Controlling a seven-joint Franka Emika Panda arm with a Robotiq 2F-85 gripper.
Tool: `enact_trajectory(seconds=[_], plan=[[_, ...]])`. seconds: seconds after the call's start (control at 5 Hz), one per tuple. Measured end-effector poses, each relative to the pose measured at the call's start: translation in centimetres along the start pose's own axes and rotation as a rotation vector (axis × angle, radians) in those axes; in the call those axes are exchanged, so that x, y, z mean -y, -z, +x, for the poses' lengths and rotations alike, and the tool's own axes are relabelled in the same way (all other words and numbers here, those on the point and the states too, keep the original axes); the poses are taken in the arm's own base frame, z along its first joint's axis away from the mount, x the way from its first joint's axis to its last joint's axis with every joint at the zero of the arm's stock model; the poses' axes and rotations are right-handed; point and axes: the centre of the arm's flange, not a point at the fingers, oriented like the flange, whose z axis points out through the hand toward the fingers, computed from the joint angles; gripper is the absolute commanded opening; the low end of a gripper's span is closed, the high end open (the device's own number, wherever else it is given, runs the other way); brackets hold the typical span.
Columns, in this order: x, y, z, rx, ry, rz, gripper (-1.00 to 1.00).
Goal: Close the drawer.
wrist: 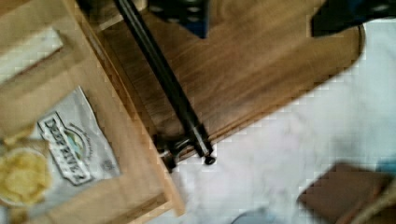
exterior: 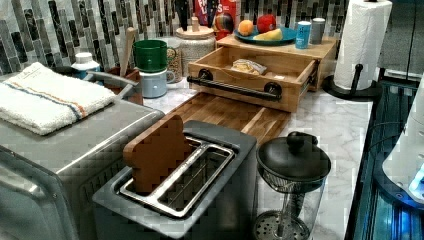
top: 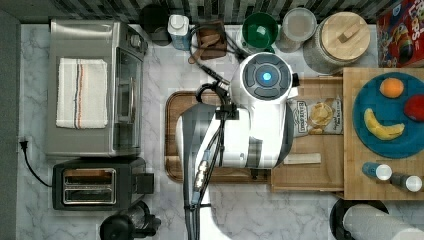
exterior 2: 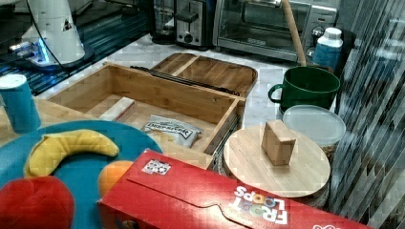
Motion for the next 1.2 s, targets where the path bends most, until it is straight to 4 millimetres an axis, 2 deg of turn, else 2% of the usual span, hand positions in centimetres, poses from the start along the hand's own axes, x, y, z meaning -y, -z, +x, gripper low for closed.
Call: enact_trajectory(seconds=[0.2, 0.6, 0.8, 1.0, 1.2], plan=[[0.9, -1.5, -1.0, 0.029, 0.165, -0.027, -1.0], [3.3, -4.6, -2.7, -0.024, 0.404, -0.023, -1.0], [3.7, -6.3, -2.6, -0.023, 0.537, -0.02, -1.0], [3.8, -9.2, -1.8, -0.01, 0.554, -0.017, -1.0], [3.0, -12.9, -1.1, 0.0, 0.544, -0.02, -1.0]])
